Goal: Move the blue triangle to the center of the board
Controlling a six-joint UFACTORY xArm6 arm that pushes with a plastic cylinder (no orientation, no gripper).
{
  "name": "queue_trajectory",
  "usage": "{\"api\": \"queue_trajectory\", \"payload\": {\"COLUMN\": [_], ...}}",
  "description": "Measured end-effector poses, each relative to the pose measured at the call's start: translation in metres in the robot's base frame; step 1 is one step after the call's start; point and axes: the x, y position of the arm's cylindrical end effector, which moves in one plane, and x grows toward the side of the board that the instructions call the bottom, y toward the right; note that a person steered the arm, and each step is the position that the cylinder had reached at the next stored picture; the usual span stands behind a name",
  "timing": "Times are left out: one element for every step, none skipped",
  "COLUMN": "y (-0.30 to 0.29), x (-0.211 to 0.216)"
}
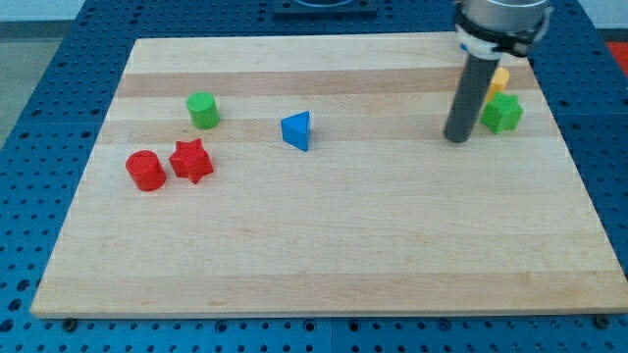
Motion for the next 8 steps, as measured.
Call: {"api": "queue_trajectory", "payload": {"y": [-0.039,-0.082,-0.134,-0.183,-0.219,-0.227,-0.227,-0.223], "x": [-0.018,-0.042,-0.051,-0.051,-0.051,-0.046,-0.037,-0.029]}}
